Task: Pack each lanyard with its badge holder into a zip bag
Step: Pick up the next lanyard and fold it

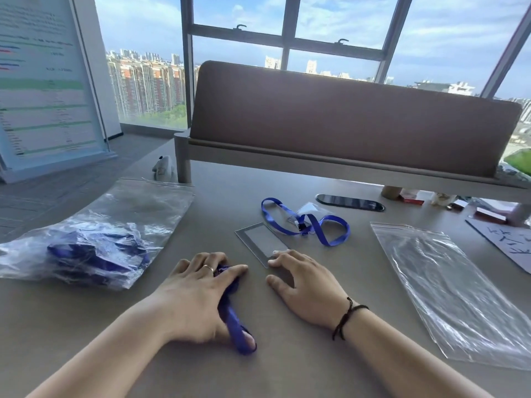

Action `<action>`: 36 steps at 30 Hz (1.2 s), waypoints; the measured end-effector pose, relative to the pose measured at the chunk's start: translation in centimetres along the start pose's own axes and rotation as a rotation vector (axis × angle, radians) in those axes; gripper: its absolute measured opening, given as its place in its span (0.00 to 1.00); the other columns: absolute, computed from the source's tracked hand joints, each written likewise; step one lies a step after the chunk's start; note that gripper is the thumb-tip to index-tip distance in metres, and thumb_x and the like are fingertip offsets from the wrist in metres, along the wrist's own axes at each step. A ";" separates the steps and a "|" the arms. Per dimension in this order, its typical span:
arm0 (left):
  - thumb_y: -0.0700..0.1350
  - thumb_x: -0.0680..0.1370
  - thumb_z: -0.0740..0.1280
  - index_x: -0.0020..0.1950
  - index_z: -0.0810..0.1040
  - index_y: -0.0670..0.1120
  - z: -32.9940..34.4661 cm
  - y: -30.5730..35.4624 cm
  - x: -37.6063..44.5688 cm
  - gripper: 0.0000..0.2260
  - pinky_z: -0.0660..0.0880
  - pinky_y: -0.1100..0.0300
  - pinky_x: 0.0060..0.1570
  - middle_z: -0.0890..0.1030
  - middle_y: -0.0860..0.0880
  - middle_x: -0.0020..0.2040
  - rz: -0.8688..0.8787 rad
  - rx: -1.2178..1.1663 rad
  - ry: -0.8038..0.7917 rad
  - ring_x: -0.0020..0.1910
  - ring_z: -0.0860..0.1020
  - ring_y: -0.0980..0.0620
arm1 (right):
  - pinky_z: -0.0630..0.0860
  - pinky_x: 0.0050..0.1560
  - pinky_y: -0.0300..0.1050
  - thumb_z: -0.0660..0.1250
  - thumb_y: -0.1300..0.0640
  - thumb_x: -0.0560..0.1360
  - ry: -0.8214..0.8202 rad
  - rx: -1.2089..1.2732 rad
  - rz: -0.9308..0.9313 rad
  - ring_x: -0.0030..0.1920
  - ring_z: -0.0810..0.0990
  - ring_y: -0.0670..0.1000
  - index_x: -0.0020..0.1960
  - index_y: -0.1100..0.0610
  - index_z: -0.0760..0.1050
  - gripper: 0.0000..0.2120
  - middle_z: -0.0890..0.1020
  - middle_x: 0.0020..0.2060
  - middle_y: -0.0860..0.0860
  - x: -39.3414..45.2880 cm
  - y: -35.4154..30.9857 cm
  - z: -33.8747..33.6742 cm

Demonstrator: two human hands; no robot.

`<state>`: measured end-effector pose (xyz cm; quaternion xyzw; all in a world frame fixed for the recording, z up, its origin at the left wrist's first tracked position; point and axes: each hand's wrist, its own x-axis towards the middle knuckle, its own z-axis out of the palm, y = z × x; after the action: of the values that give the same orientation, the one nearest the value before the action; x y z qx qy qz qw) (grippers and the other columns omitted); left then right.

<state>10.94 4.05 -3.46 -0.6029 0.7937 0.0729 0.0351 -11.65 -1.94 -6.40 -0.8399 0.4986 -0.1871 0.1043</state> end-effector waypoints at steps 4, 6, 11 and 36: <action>0.75 0.64 0.67 0.76 0.56 0.65 1.0 0.4 -0.1 0.44 0.56 0.60 0.73 0.58 0.60 0.71 0.092 -0.097 0.094 0.74 0.56 0.55 | 0.69 0.63 0.34 0.66 0.42 0.76 0.006 0.064 0.027 0.63 0.73 0.34 0.55 0.44 0.78 0.11 0.76 0.61 0.32 -6.1 1.7 -2.5; 0.61 0.73 0.70 0.67 0.70 0.65 1.7 1.1 0.2 0.23 0.64 0.64 0.66 0.67 0.63 0.61 0.131 -0.260 0.233 0.65 0.65 0.57 | 0.71 0.60 0.32 0.70 0.45 0.74 0.029 0.119 0.033 0.60 0.75 0.33 0.48 0.45 0.80 0.05 0.79 0.56 0.32 -9.1 2.3 -3.3; 0.33 0.70 0.65 0.47 0.81 0.55 0.9 3.2 0.0 0.17 0.67 0.71 0.43 0.80 0.57 0.44 0.161 -0.476 0.294 0.45 0.75 0.62 | 0.73 0.56 0.32 0.76 0.50 0.70 0.122 0.182 0.059 0.54 0.79 0.33 0.38 0.49 0.81 0.06 0.83 0.47 0.35 -11.9 2.1 -3.9; 0.74 0.75 0.44 0.81 0.41 0.54 2.1 8.4 -1.6 0.41 0.39 0.78 0.68 0.49 0.64 0.79 0.424 -0.164 0.056 0.73 0.40 0.76 | 0.77 0.61 0.48 0.79 0.58 0.68 -0.064 0.538 -0.115 0.56 0.83 0.43 0.41 0.56 0.86 0.04 0.86 0.47 0.46 -11.4 1.5 -4.0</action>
<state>3.19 8.08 -4.71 -0.4250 0.8948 0.1261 -0.0523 -19.50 7.40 -5.67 -0.8145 0.3790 -0.2917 0.3285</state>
